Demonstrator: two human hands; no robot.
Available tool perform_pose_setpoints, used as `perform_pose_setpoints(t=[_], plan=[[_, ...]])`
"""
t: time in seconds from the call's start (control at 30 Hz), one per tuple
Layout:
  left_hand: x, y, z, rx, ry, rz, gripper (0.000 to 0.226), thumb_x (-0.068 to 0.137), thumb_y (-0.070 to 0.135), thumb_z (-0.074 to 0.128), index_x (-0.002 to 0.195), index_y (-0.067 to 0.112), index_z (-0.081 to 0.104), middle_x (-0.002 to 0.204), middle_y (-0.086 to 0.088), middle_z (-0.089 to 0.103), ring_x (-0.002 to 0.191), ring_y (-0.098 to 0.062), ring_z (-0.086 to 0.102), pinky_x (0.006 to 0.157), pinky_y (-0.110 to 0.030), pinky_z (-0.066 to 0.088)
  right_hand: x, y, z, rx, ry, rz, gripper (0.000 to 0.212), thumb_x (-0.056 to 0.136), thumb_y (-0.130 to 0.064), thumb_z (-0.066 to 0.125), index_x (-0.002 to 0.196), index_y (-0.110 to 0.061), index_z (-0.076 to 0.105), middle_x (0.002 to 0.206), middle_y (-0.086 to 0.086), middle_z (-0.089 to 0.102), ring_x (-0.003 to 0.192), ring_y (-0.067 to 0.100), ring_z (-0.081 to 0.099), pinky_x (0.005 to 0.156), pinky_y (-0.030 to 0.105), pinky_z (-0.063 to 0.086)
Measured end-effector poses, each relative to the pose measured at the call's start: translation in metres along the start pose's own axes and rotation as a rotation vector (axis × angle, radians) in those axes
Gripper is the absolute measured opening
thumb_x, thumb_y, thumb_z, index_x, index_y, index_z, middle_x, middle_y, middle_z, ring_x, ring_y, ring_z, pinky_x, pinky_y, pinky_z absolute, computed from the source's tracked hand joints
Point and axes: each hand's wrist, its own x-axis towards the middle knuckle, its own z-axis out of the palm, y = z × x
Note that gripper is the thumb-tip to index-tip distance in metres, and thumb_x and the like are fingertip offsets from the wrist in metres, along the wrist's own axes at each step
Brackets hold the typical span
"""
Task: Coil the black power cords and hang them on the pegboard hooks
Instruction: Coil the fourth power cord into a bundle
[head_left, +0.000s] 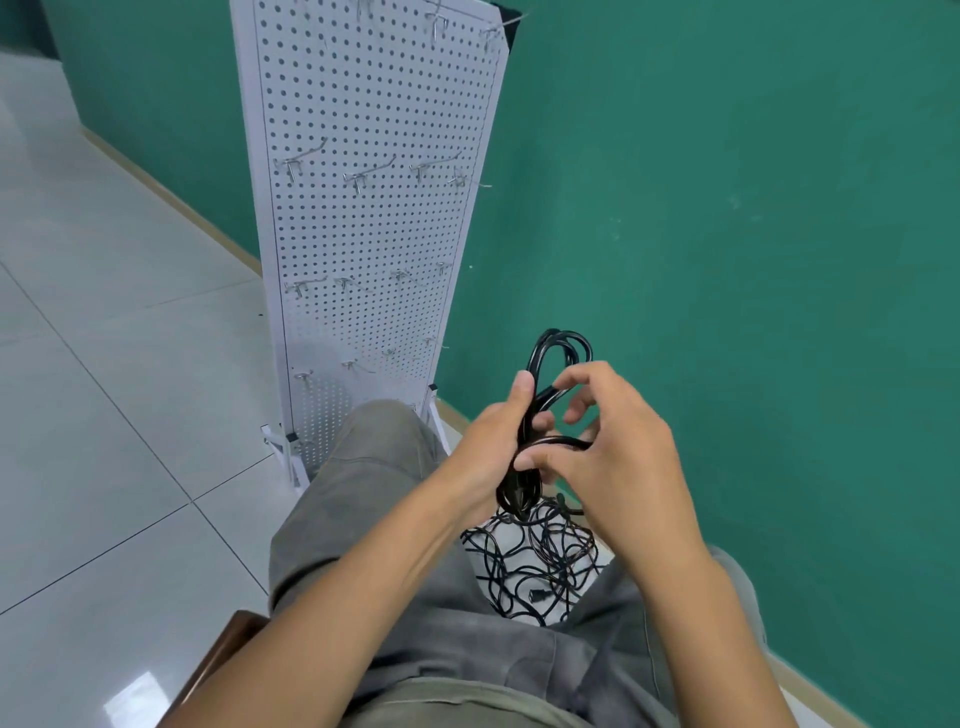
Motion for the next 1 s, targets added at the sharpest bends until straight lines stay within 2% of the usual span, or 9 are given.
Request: perform_pose_setpoints(t=[0.07,0.17,0.27,0.33,0.43,0.6,0.8,0.87,1.0], plan=[[0.0,0.0,-0.001,0.023,-0.01,-0.003,0.048,0.104,0.059,0.039,0.086,0.016,0.052,0.065,0.002,0.045,0.061,-0.02,0.045,0.056,-0.032,0.046,-0.001,-0.001,-0.001,0.048,0.029,0.009,0.061,0.062,-0.024,0.096,0.101,-0.038,0.05,0.094,-0.016,0.053,0.069,0.003,0.056,0.064,0.024,0.05],[-0.003,0.004,-0.001,0.109,-0.033,0.019,0.053,0.103,0.063,0.038,0.088,0.015,0.052,0.065,-0.004,0.048,0.059,-0.023,0.047,0.051,-0.032,0.042,-0.002,-0.005,0.0,0.158,0.004,0.004,0.051,0.073,-0.006,0.088,0.103,-0.028,0.053,0.102,-0.01,0.052,0.058,-0.002,0.058,0.056,0.009,0.043],[-0.011,0.011,0.001,0.241,-0.062,0.051,0.054,0.107,0.057,0.03,0.091,0.014,0.057,0.077,-0.018,0.055,0.053,-0.018,0.051,0.051,-0.026,0.047,-0.001,-0.003,0.001,0.204,-0.004,0.021,0.051,0.081,0.002,0.078,0.101,-0.032,0.046,0.11,-0.01,0.049,0.052,0.004,0.062,0.057,0.013,0.046],[-0.014,0.014,0.002,0.302,-0.096,0.084,0.055,0.109,0.053,0.027,0.084,0.014,0.056,0.07,-0.017,0.054,0.048,-0.011,0.05,0.05,-0.018,0.047,0.0,0.002,0.002,0.197,0.026,0.053,0.054,0.081,-0.006,0.081,0.102,-0.036,0.041,0.113,-0.013,0.048,0.058,0.006,0.063,0.062,0.019,0.046],[-0.016,0.02,0.005,0.272,-0.109,0.103,0.05,0.109,0.054,0.029,0.079,0.015,0.041,0.05,0.006,0.035,0.042,-0.012,0.033,0.047,-0.025,0.044,0.004,0.011,0.002,0.121,0.139,0.078,0.065,0.069,-0.028,0.091,0.102,-0.039,0.036,0.108,-0.017,0.05,0.077,0.013,0.056,0.068,0.025,0.042],[-0.014,0.024,0.007,0.143,-0.08,0.135,0.057,0.108,0.056,0.03,0.072,0.015,0.044,0.049,0.004,0.025,0.043,-0.014,0.024,0.046,-0.027,0.039,-0.002,0.014,0.007,0.316,0.283,0.037,0.059,0.072,-0.029,0.091,0.103,-0.038,0.042,0.11,-0.007,0.054,0.07,0.013,0.056,0.064,0.017,0.043],[-0.01,0.033,-0.005,-0.143,-0.077,0.152,0.058,0.092,0.064,0.048,0.078,0.008,0.056,0.049,0.005,0.023,0.04,-0.01,0.026,0.045,-0.025,0.036,-0.001,0.043,0.022,0.687,0.22,0.152,0.012,0.093,-0.009,0.07,0.09,-0.018,0.063,0.076,-0.008,0.061,0.065,0.011,0.054,0.064,0.024,0.048],[-0.009,0.035,-0.009,-0.195,-0.094,0.163,0.048,0.086,0.056,0.06,0.077,0.008,0.056,0.048,0.006,0.024,0.039,-0.007,0.027,0.044,-0.023,0.035,-0.003,0.05,0.024,0.724,0.184,0.17,0.012,0.097,-0.01,0.064,0.085,-0.01,0.064,0.066,-0.003,0.061,0.06,0.012,0.054,0.062,0.022,0.049],[-0.007,0.03,-0.011,-0.156,-0.121,0.189,0.033,0.083,0.035,0.073,0.072,0.016,0.048,0.05,0.006,0.022,0.039,-0.007,0.026,0.044,-0.022,0.036,-0.009,0.048,0.024,0.992,0.136,0.242,0.029,0.085,-0.039,0.078,0.08,-0.014,0.066,0.06,-0.001,0.051,0.057,0.014,0.048,0.07,0.027,0.052]])
